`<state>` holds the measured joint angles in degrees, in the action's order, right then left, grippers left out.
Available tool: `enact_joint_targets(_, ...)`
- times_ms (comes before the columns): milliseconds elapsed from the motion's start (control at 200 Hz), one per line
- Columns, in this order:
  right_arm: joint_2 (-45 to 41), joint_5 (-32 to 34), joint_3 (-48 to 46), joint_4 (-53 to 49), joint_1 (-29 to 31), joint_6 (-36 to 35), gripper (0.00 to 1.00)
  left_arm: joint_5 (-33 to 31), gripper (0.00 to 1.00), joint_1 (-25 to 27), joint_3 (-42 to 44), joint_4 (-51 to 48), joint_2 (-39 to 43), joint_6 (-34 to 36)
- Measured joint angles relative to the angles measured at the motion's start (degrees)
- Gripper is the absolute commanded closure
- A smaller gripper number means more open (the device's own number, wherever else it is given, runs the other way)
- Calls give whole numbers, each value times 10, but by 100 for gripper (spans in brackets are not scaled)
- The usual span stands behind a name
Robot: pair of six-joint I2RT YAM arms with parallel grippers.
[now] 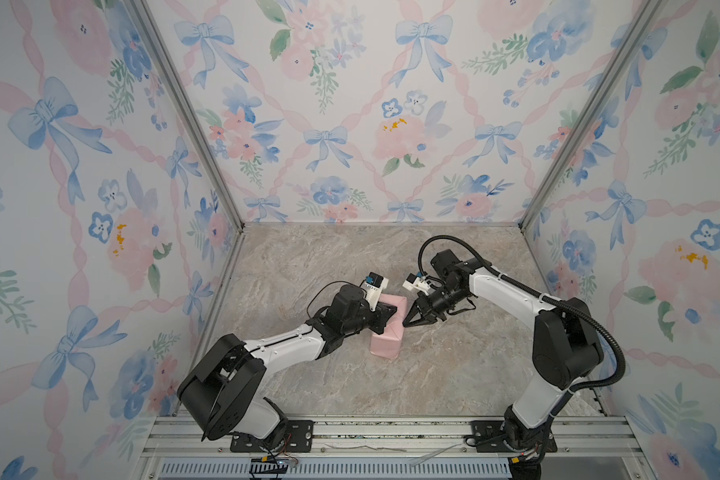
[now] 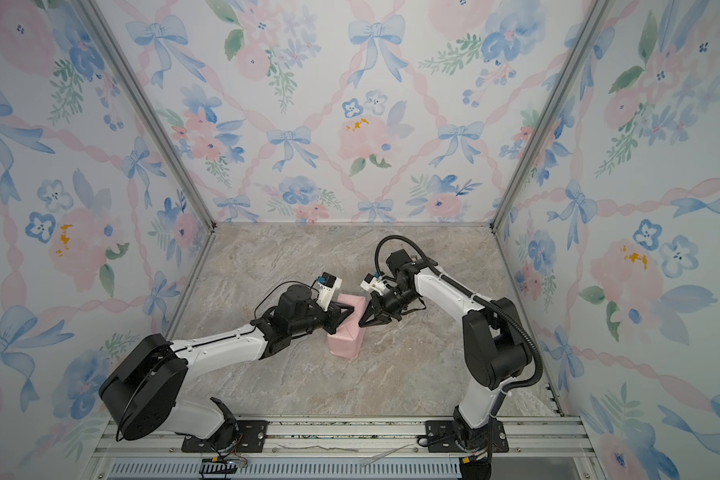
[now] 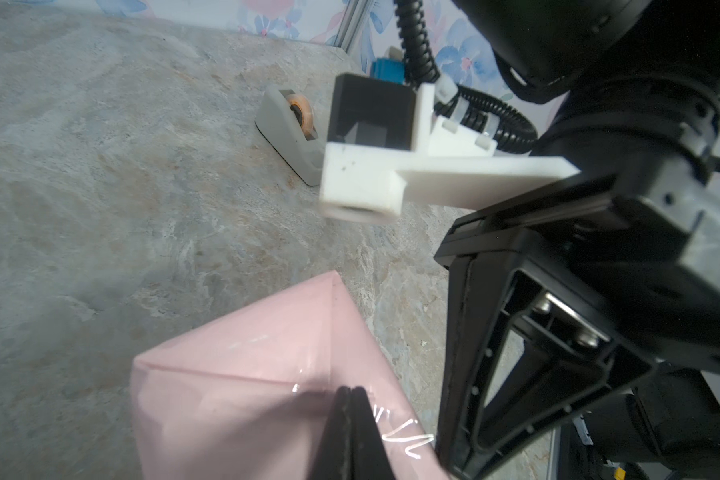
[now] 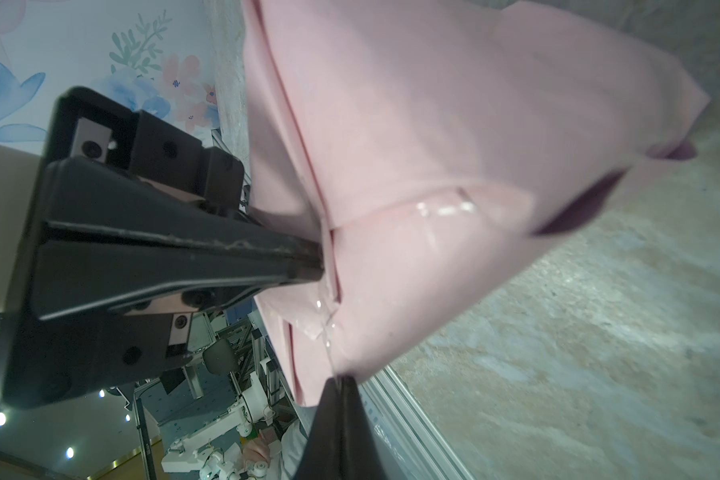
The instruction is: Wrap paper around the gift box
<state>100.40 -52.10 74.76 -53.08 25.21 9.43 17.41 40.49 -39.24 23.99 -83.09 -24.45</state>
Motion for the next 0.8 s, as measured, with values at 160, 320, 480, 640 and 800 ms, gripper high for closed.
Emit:
enact_joint_targets(160,0,0,-1,1,0,0,97,0,98,0,0,0,0,0)
enact_joint_targets(320,0,-2,-3,3,0,0,95,0,98,0,0,0,0,0)
enact_joint_targets(480,0,-1,-3,3,0,0,87,0,98,0,0,0,0,0)
enact_joint_targets(640,0,0,-3,1,0,0,87,0,98,0,0,0,0,0)
enact_joint_targets(800,0,0,-3,2,0,1,89,0,98,0,0,-1,0,0)
